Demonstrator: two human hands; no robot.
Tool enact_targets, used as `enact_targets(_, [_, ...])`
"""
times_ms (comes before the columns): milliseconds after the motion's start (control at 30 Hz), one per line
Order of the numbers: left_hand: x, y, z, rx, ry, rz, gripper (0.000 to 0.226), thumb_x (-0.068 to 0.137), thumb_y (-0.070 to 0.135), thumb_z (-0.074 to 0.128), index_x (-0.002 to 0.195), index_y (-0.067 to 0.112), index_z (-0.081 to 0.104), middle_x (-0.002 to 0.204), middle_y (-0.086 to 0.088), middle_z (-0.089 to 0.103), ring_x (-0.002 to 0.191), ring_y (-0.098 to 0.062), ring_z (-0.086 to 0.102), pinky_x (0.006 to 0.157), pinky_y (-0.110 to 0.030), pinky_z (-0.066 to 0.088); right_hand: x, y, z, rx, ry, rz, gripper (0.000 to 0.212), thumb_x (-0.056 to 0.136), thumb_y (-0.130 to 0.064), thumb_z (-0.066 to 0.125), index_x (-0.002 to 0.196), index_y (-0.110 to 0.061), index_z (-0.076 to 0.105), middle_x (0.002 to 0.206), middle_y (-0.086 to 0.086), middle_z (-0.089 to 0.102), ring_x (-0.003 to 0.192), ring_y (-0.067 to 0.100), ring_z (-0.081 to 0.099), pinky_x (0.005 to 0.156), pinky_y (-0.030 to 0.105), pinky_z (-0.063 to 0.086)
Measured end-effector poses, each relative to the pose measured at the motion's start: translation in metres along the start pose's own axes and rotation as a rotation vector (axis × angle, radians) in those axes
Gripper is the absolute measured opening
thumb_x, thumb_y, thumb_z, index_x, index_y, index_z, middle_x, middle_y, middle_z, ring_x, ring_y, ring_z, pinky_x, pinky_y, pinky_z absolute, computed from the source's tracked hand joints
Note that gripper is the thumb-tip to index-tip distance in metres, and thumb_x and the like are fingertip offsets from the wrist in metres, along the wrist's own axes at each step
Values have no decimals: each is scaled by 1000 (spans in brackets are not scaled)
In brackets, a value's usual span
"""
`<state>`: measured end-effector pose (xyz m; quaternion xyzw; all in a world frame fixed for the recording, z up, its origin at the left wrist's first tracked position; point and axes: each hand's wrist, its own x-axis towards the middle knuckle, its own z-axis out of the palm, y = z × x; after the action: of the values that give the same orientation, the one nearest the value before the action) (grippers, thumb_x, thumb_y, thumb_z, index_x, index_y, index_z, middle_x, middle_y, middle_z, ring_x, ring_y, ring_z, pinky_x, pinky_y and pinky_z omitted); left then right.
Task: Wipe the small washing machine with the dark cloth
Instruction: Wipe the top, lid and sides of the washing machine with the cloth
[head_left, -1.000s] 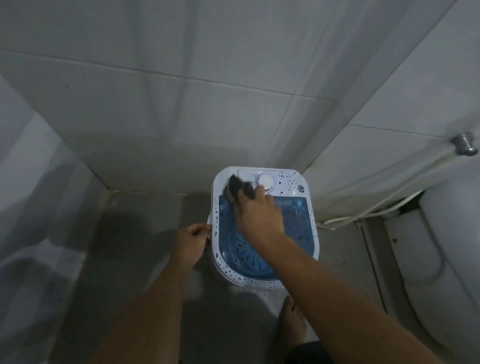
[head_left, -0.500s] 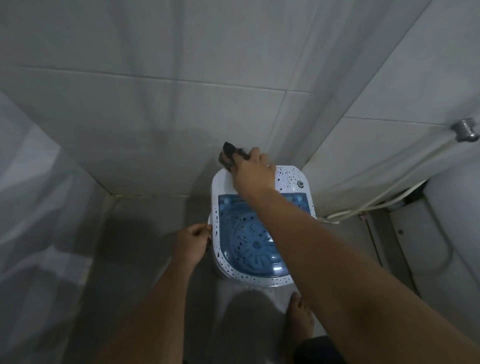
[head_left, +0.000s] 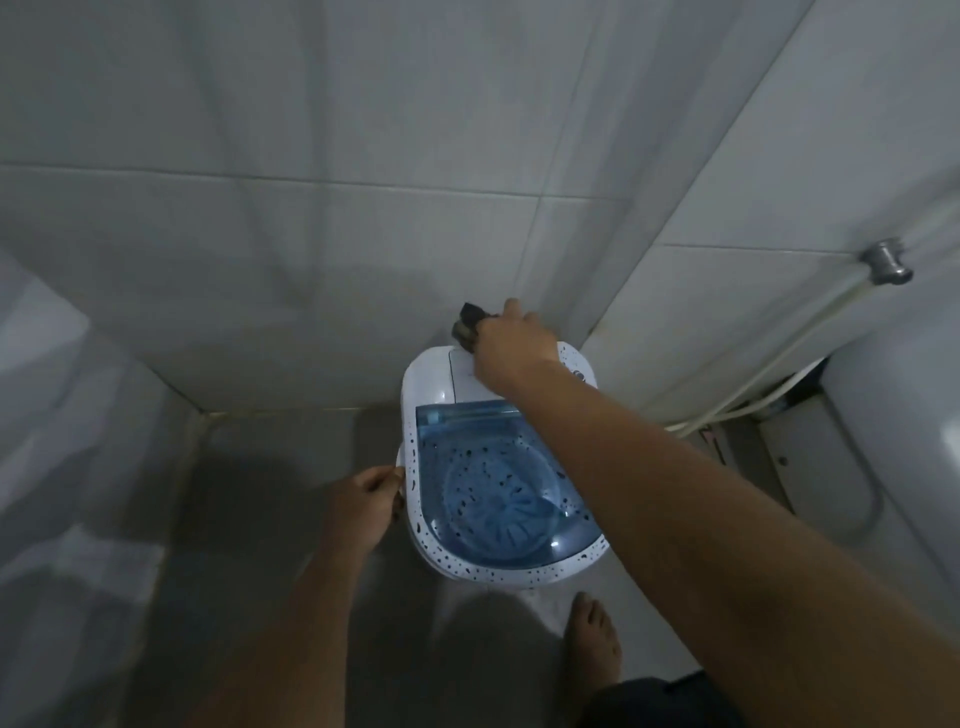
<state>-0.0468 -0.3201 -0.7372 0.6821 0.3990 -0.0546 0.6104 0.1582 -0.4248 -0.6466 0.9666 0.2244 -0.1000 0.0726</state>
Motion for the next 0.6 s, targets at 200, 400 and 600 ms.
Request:
enact_targets(200, [-1,1,1,-24,-2,-7,22,97,11,56,106,1,72,92,-24,75,93,-46,70,88,-55,57,-65,-18,8,-151,57,-106,48,87,-15,60,132,-5,50,126,16,42,105,33,50,69,42,43])
enact_targets(400, [6,-8,-1,-1,-28,-23,19,96,17,56,98,9,74,89,-19,76,90,-42,71,87,-60,56,-89,-26,-3,-181,-50,-170,39,92,-21,60,129,-9,57,127,18,46,112,35,51,84,47,49])
enact_targets(600, [5,-2,-4,72,-28,-45,18,94,26,59,91,20,76,85,-10,78,86,-32,74,90,-53,57,11,13,-40,-23,-158,43,29,91,-33,58,116,-18,58,122,12,57,108,34,59,89,43,48])
